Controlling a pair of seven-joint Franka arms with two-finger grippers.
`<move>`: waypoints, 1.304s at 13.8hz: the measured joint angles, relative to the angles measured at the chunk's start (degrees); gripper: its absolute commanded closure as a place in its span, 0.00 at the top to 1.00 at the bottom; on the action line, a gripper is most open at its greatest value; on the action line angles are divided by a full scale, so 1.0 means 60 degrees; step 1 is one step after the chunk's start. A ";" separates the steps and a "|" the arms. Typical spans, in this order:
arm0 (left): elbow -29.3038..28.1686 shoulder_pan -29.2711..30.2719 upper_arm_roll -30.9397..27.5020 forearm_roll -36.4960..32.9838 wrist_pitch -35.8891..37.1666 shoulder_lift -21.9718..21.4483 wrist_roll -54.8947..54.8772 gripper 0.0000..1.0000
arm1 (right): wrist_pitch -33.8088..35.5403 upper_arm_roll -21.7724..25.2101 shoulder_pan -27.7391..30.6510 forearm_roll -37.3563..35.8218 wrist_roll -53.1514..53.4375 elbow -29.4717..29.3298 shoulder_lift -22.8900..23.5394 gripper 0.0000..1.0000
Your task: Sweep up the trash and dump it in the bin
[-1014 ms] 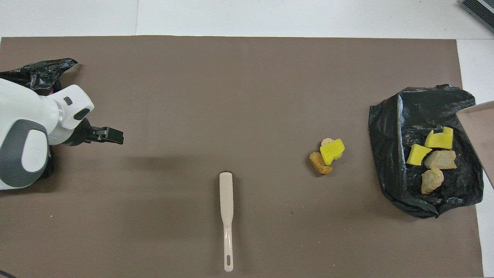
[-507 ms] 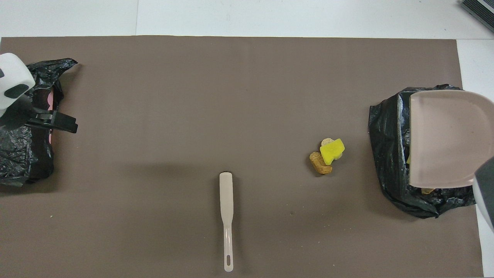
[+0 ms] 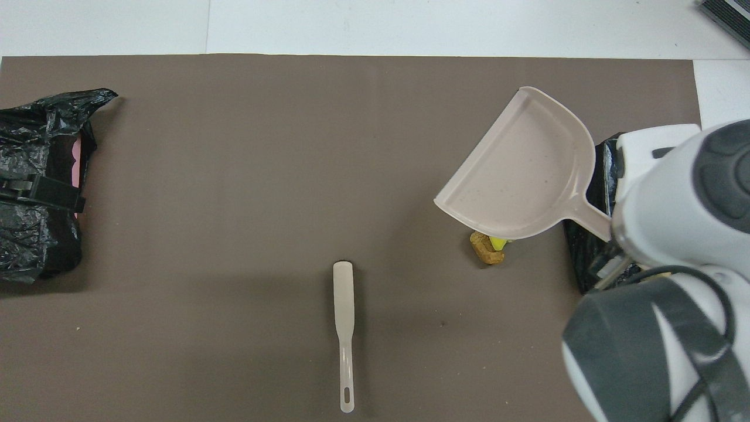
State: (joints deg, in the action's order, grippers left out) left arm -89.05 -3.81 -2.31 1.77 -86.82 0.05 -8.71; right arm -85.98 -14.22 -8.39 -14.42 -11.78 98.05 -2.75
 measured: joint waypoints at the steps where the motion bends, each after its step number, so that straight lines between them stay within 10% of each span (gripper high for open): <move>1: -0.0001 0.0007 -0.0018 0.0000 0.0000 0.0002 0.0003 1.00 | -0.0272 -0.0006 -0.0317 0.0229 0.1170 -0.0050 0.0296 0.00; 10: -0.0002 0.0072 -0.0103 0.0000 0.0004 0.0002 0.0005 1.00 | -0.2354 -0.0004 -0.2314 0.1021 0.7918 -0.4220 0.5419 0.00; 18: -0.0002 0.0072 -0.0103 0.0000 0.0005 0.0002 0.0005 1.00 | -0.3847 0.0000 -0.2682 0.1795 0.8644 -0.4937 0.7218 0.00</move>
State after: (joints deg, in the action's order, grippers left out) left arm -89.06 -3.37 -2.93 1.77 -86.79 0.06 -8.68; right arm -109.06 -14.22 -24.48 -3.65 40.08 68.43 40.56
